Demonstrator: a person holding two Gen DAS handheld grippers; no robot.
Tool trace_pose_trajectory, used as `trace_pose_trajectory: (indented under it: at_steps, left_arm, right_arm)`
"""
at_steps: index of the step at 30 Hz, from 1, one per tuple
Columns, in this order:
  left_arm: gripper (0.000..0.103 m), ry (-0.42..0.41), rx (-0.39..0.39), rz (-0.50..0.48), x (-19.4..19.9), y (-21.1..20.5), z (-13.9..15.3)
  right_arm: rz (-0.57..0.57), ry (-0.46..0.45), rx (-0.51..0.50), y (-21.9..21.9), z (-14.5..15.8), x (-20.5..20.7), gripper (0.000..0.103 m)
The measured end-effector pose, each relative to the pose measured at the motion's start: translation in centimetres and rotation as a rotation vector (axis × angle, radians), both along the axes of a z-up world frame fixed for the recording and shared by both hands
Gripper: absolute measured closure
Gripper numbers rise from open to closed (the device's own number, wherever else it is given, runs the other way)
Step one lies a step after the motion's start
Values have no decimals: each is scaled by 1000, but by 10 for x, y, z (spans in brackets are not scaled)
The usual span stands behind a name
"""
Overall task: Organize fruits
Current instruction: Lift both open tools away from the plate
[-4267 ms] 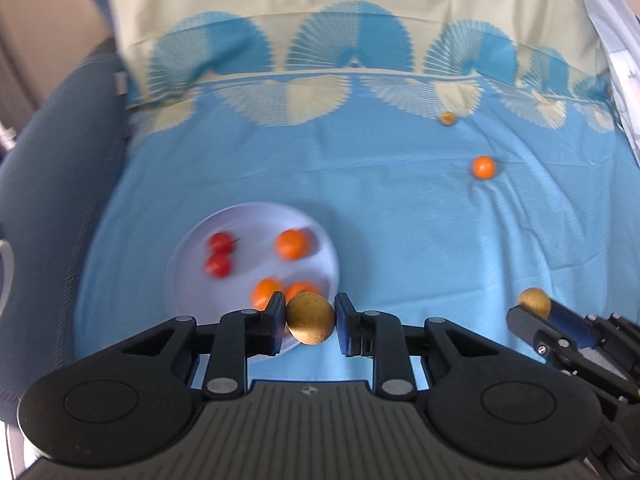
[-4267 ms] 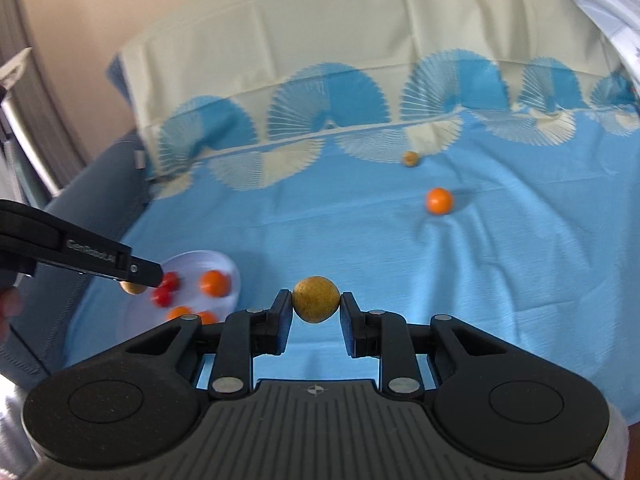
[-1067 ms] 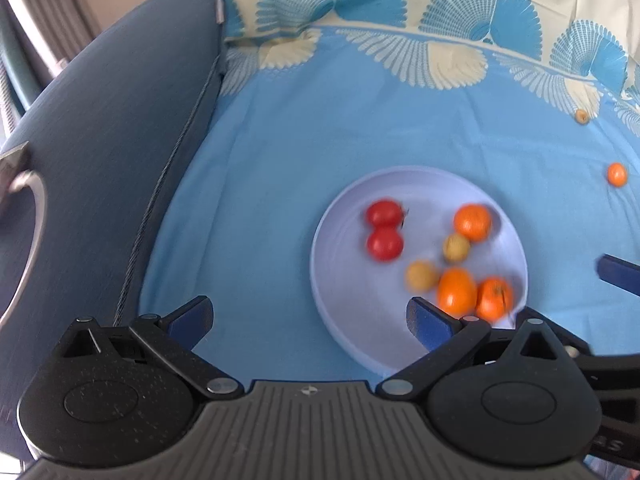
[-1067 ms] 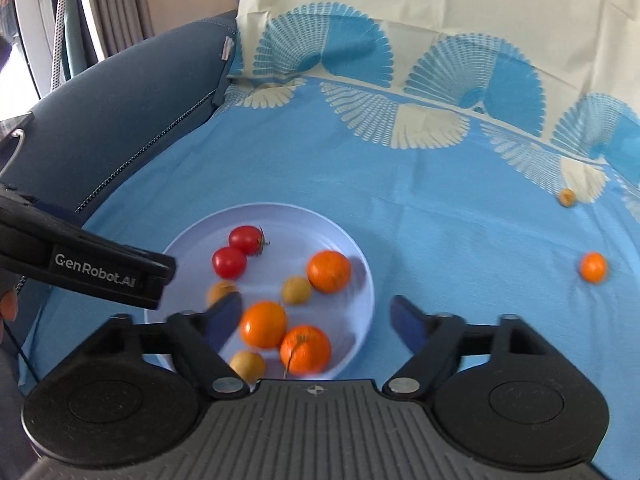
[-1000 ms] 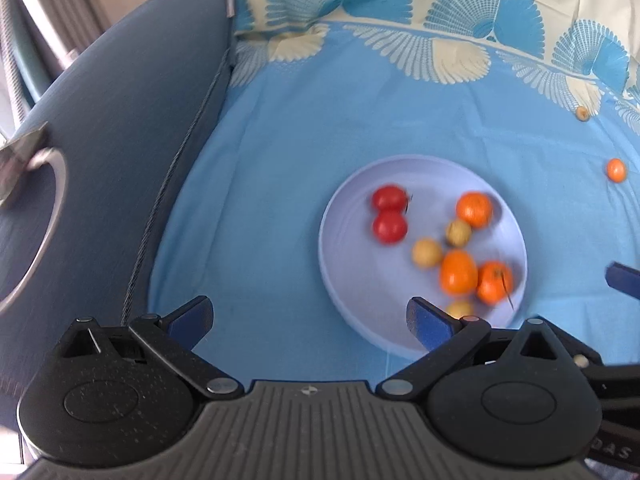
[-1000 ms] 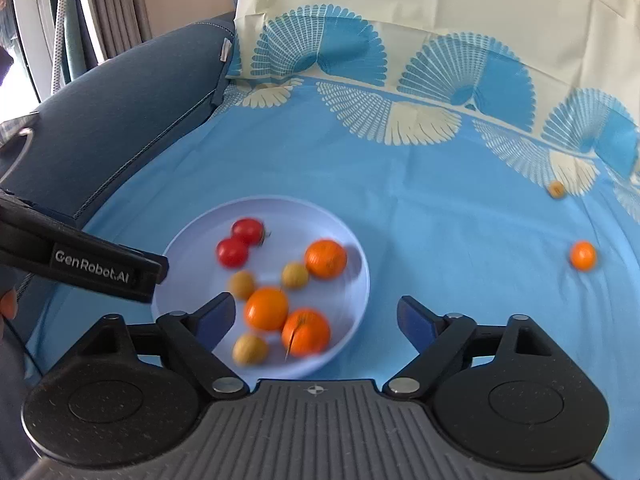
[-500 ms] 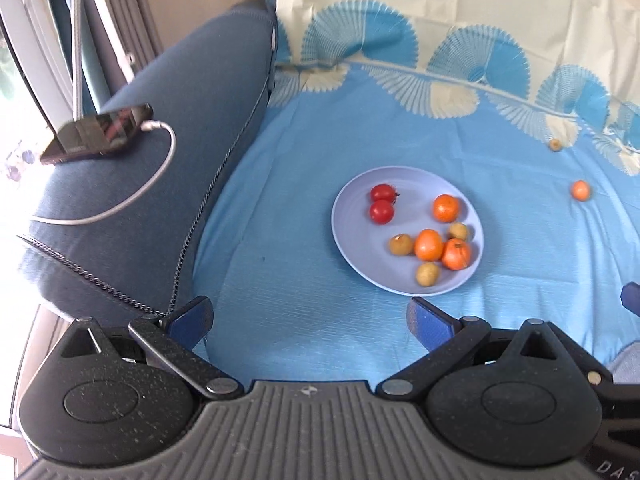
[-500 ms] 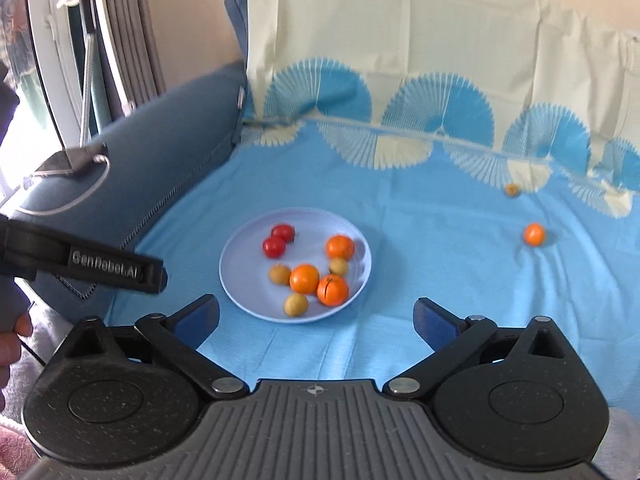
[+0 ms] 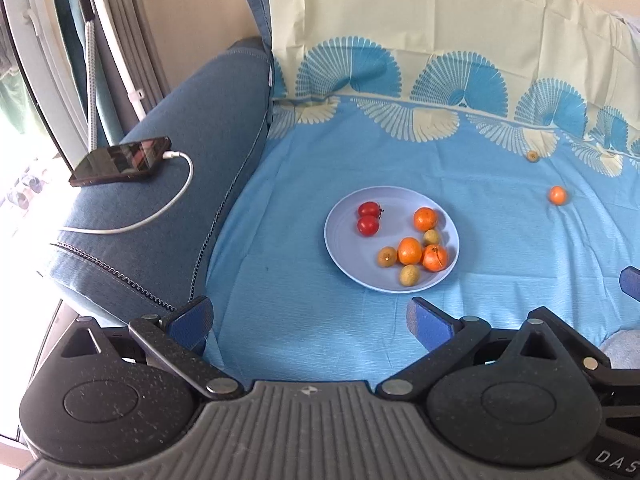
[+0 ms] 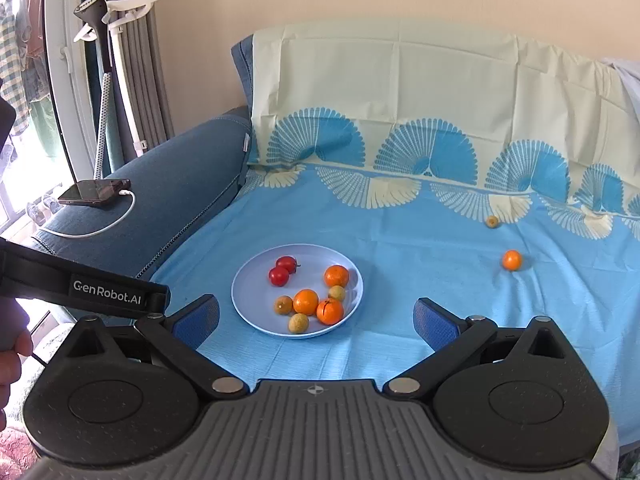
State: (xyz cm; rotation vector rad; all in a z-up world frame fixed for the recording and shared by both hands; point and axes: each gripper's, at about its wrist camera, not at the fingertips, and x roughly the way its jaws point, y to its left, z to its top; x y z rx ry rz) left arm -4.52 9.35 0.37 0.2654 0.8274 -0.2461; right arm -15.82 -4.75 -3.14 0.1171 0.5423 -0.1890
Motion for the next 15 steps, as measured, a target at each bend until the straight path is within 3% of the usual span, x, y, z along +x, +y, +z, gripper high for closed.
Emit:
trace_pose_trajectory:
  at_steps: [15]
  left_arm:
    - [0, -30, -34, -9, -14, 12, 14]
  right_arm:
    - [-1, -37, -36, 11, 11, -16, 1]
